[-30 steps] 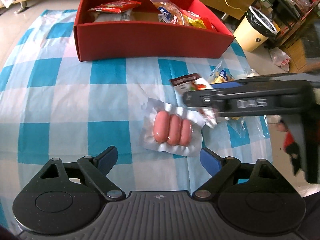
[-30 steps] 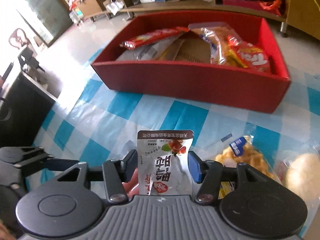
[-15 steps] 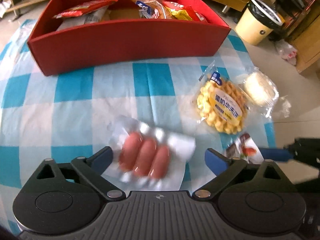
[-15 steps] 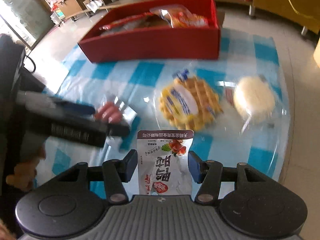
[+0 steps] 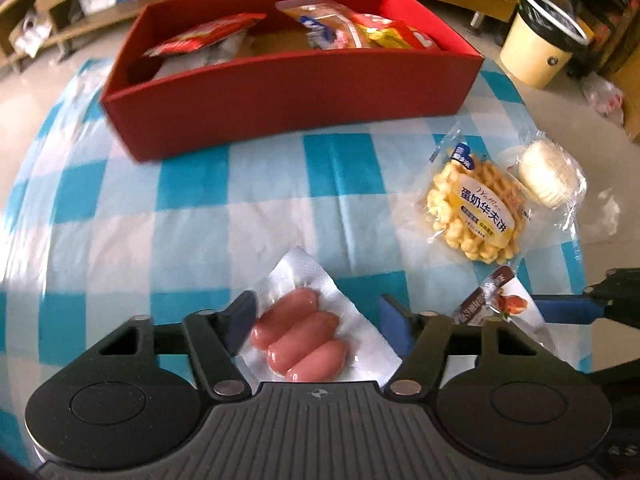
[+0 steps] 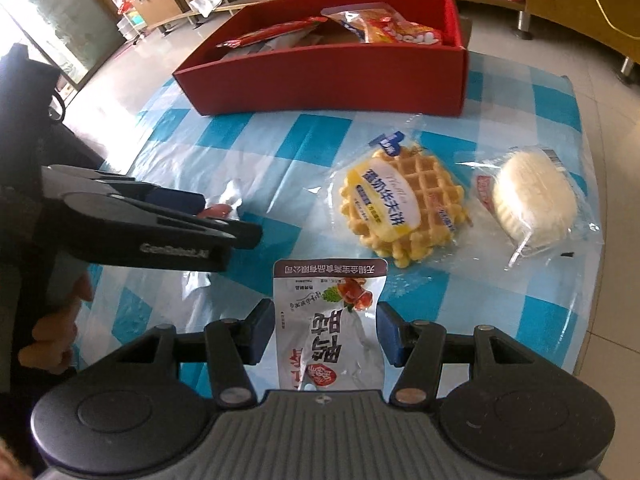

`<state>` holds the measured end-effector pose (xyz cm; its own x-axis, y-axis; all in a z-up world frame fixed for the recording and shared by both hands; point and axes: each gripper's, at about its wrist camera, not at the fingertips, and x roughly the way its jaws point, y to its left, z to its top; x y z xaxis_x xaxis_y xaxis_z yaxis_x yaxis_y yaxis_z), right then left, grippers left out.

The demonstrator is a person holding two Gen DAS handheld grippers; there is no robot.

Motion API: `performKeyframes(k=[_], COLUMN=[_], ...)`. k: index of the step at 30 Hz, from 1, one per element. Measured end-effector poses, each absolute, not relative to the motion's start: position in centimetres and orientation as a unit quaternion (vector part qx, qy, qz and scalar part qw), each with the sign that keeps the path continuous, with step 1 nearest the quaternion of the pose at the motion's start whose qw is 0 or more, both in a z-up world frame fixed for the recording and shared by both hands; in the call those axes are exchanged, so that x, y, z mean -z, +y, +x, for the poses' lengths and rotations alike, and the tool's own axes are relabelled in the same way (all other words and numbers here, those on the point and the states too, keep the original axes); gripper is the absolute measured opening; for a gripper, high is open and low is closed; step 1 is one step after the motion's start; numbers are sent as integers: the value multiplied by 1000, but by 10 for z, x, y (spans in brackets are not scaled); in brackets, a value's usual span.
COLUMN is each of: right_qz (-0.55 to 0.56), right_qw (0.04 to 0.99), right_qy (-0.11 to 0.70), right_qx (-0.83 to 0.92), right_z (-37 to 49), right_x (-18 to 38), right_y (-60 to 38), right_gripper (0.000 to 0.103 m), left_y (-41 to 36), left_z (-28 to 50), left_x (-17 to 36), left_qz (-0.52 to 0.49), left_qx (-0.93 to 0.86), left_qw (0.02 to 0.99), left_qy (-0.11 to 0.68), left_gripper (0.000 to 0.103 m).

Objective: Organize snacks
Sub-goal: 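Grasp the vacuum sausage pack with the left tool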

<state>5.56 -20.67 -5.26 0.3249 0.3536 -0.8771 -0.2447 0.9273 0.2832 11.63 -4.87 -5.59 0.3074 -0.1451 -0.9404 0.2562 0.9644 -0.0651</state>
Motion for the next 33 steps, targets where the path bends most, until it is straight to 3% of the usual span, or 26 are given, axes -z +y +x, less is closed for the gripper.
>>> performKeyframes(k=[1,10,13,14,15,18,27,33], right_qz=[48,46,45,43,42,42,43,32], right_qw=[812,808,808,808,807,807,812,807], right_qy=[551,558,557,557,558,558,549,556], right_qx=[-185,-186,-188,-189,-190,-189,-195,-198], right_z=[56,56,54,53,52,51,52,55], right_x=[53,56,56,56,57,57,52,59], right_y=[-205,-202,-203,-203,-203,-206,-201,-191], right_gripper=[51,52,52,52,52,52,51,52], left_y=[-43,-29,-47,-54,-59,-65,-36,-32], left_z=[114,96,96,96,96,94,94,92], left_x=[53,71,73,72,71,69,56,62], left_qz=[31,-63,-32,-18,1,37,25,43], left_qx=[120,46,25,16,10,19,26,30], left_qw=[808,783,798,805,811,813,811,804], left_qy=[577,617,601,593,585,580,585,592], left_gripper=[96,103,98,96,86,81,76,79])
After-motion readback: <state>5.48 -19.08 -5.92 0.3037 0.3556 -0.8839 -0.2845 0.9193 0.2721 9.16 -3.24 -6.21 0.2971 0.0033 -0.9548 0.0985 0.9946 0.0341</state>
